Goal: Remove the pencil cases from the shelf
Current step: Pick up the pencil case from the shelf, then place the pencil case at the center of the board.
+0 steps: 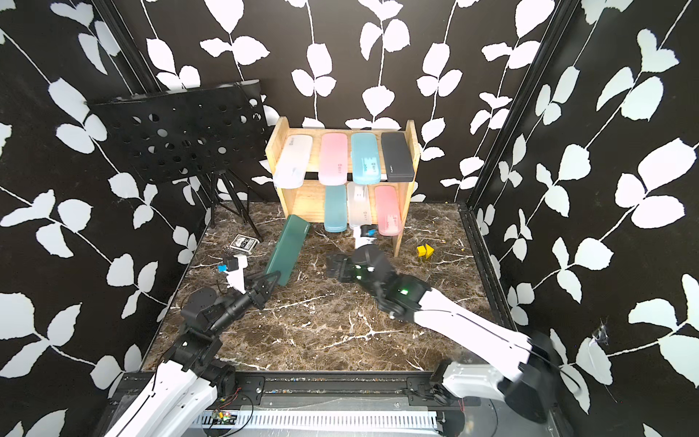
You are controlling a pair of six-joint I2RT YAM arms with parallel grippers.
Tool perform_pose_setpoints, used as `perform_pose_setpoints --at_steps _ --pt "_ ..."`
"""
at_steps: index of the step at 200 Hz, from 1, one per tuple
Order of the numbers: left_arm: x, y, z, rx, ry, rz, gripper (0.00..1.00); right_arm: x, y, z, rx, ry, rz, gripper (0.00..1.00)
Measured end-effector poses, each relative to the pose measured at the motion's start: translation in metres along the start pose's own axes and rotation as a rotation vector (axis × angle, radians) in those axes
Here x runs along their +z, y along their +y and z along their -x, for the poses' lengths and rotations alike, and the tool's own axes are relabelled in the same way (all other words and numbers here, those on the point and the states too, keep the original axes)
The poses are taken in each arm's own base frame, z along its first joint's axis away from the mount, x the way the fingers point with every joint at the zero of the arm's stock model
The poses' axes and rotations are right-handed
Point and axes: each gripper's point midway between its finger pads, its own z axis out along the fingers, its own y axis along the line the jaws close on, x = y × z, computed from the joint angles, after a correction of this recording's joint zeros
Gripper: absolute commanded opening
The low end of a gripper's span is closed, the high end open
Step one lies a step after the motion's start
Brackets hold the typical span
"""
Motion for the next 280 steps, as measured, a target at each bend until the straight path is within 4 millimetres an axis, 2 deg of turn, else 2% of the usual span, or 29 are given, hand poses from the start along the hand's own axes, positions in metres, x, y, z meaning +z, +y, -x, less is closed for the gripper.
perform_pose_setpoints --at_steps 17,36,63,91,129,154,185,189,197,201,204,205,206,213,231,249,266,280 --pt "-0.004 -0.001 -0.001 0.018 -0.001 0.003 0.0 0.028 0.023 -0.015 0.004 0.045 0.035 0.99" --pt "-0.008 -0.003 0.0 0.031 -0.01 0.005 0.0 0.048 0.051 -0.02 0.014 0.061 0.086 0.99" --pt "-0.012 -0.004 0.006 0.042 -0.039 0.01 0.0 0.06 0.088 -0.012 0.029 0.046 0.15 0.99" --pt "-0.015 -0.004 0.008 0.045 -0.056 0.014 0.0 0.067 0.113 -0.001 0.046 0.019 0.201 0.99" --pt "-0.016 -0.004 0.007 0.046 -0.06 0.01 0.0 0.08 0.12 -0.005 0.054 0.028 0.206 0.99" --pt "-0.017 -0.005 0.007 0.046 -0.06 0.007 0.0 0.087 0.117 -0.013 0.056 0.045 0.192 0.85" --pt "-0.018 -0.005 0.006 0.049 -0.064 0.008 0.0 0.085 0.122 -0.01 0.093 0.035 0.209 0.66" --pt "-0.018 -0.004 0.006 0.05 -0.064 0.008 0.07 0.085 0.122 -0.009 0.095 0.032 0.209 0.64" --pt "-0.018 -0.004 0.006 0.05 -0.063 0.008 0.29 0.085 0.122 -0.009 0.095 0.028 0.205 0.63" --pt "-0.018 -0.004 0.006 0.053 -0.064 0.008 0.44 0.085 0.122 -0.009 0.093 0.027 0.204 0.63" --pt "-0.018 -0.004 0.006 0.049 -0.064 0.008 0.6 0.085 0.122 -0.009 0.091 0.028 0.204 0.62" --pt "-0.018 -0.004 0.006 0.049 -0.064 0.008 0.6 0.084 0.122 -0.009 0.089 0.028 0.204 0.62" --pt "-0.018 -0.004 0.006 0.05 -0.064 0.009 0.66 0.084 0.122 -0.009 0.087 0.028 0.204 0.62" --pt "-0.018 -0.004 0.006 0.049 -0.064 0.009 0.78 0.083 0.119 -0.01 0.069 0.031 0.19 0.62" --pt "-0.018 -0.003 0.007 0.043 -0.067 0.018 0.93 0.077 0.11 -0.013 0.018 0.055 0.15 0.61" --pt "-0.017 0.0 0.007 0.039 -0.069 0.032 0.96 0.064 0.095 -0.015 -0.045 0.087 0.095 0.61" --pt "-0.016 -0.001 0.007 0.039 -0.065 0.03 0.97 0.039 0.075 -0.01 -0.104 0.12 0.049 0.61" --pt "-0.015 0.0 0.01 0.036 -0.068 0.042 0.97 0.008 0.041 -0.003 -0.136 0.145 -0.008 0.6"
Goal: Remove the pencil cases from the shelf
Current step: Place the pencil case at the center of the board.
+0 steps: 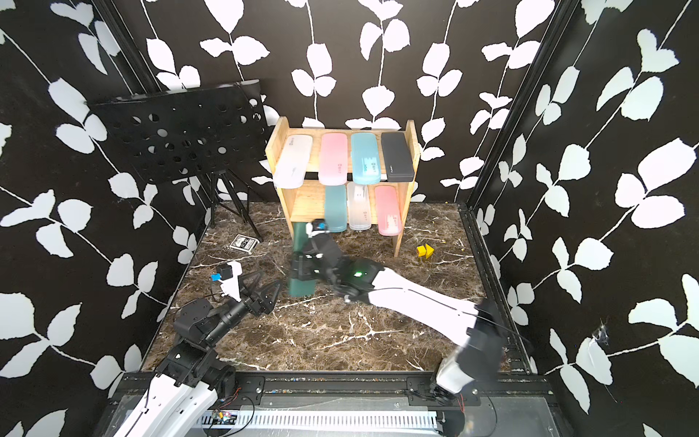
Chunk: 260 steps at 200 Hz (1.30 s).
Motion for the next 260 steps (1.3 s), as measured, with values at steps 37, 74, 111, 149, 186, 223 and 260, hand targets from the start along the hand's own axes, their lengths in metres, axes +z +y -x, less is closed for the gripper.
perform_pose_setpoints --at_steps 37,74,111,149,186,223,260 --pt "0.007 0.003 -0.001 -0.012 0.019 0.014 0.97 -0.069 -0.145 -0.046 0.03 0.153 -0.293 0.59" --pt "0.014 0.004 -0.005 -0.018 0.039 0.003 0.98 -0.107 -0.235 -0.109 0.125 0.422 -0.507 0.59" --pt "0.016 0.002 -0.004 -0.015 0.035 -0.008 0.98 -0.098 -0.268 -0.125 0.096 0.591 -0.55 0.52" --pt "0.018 0.003 -0.006 -0.011 0.044 -0.004 0.98 -0.077 -0.3 -0.137 0.037 0.717 -0.534 0.57" --pt "0.017 0.004 -0.006 -0.006 0.044 -0.003 0.99 -0.076 -0.337 -0.129 0.106 0.683 -0.531 0.55" --pt "0.019 0.006 -0.009 -0.008 0.054 0.003 0.99 -0.076 -0.356 -0.119 0.084 0.639 -0.517 0.55" --pt "0.02 0.008 -0.012 -0.011 0.062 0.008 0.99 -0.063 -0.368 -0.127 0.054 0.679 -0.489 0.53"
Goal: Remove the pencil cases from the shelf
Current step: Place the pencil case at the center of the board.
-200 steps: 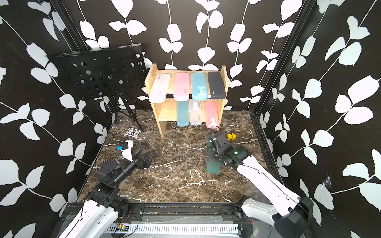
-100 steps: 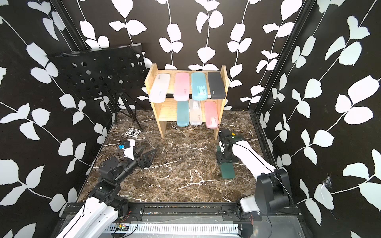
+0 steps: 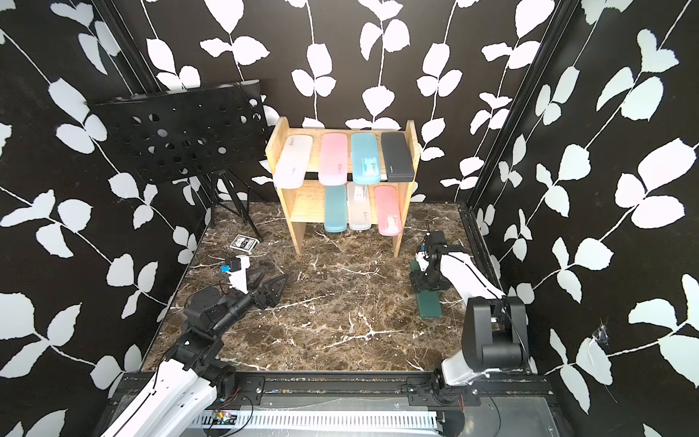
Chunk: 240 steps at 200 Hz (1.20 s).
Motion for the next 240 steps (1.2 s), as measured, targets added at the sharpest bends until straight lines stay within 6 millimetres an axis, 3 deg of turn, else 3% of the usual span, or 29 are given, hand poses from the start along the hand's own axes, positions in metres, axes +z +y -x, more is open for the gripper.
perform_pose_setpoints --at_steps 84,132,188,219,240 --pt "-0.001 0.005 -0.003 -0.002 -0.004 0.022 0.99 0.033 -0.01 -0.004 -0.018 0.087 -0.02 0.6" --pt "0.0 0.007 -0.004 -0.008 0.0 0.029 0.99 0.04 -0.016 -0.003 0.001 0.095 -0.054 0.81" --pt "0.011 0.011 -0.008 -0.052 0.08 0.06 0.99 0.04 -0.017 0.002 0.013 0.073 -0.06 0.89" --pt "0.013 0.009 -0.006 -0.094 0.08 0.051 0.99 0.025 -0.016 0.008 0.03 0.018 -0.063 0.97" --pt "0.021 0.004 0.002 -0.145 0.082 0.031 0.99 -0.017 -0.008 0.022 0.05 -0.139 -0.069 1.0"
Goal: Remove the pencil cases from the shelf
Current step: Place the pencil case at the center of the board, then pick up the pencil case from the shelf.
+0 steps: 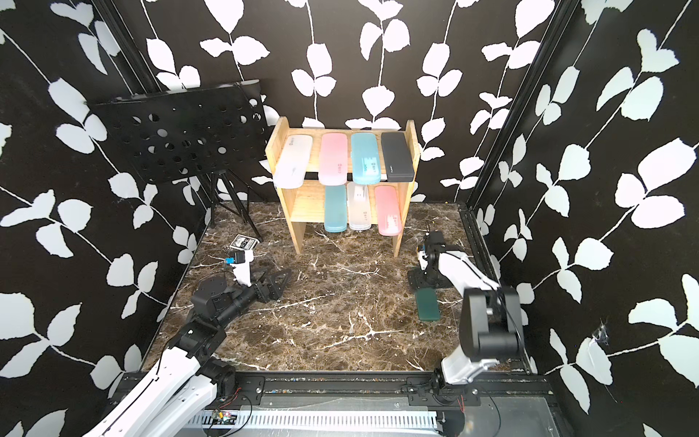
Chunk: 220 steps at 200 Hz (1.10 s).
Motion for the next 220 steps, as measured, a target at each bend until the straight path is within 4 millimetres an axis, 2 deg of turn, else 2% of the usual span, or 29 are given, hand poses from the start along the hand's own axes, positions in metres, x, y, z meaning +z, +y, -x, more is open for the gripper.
perform_pose_setpoints --at_steps 20,36,50,64,102,132,156,220 --pt "0.01 -0.007 0.01 -0.075 0.003 -0.023 0.99 -0.057 0.012 0.021 0.039 -0.219 0.009 0.99" --pt "0.02 -0.01 0.016 -0.144 0.014 -0.034 0.99 -0.098 0.02 0.027 0.087 -0.36 0.037 0.99" --pt "0.028 -0.014 0.018 -0.193 0.025 -0.046 0.99 -0.121 0.021 0.025 0.134 -0.433 0.049 0.99" --pt "0.037 -0.019 0.018 -0.224 0.042 -0.059 0.99 -0.135 0.021 0.02 0.183 -0.476 0.059 0.99" --pt "0.069 -0.036 0.015 -0.291 0.086 -0.103 0.99 -0.154 0.023 0.005 0.293 -0.525 0.095 0.99" --pt "0.095 -0.037 0.01 -0.341 0.1 -0.112 0.99 -0.146 0.027 0.0 0.341 -0.474 0.115 0.99" --pt "0.105 -0.034 0.013 -0.363 0.088 -0.103 0.99 -0.138 0.036 -0.002 0.346 -0.427 0.135 0.99" --pt "0.126 -0.039 0.036 -0.434 0.012 -0.126 0.99 -0.143 0.053 0.0 0.327 -0.442 0.179 1.0"
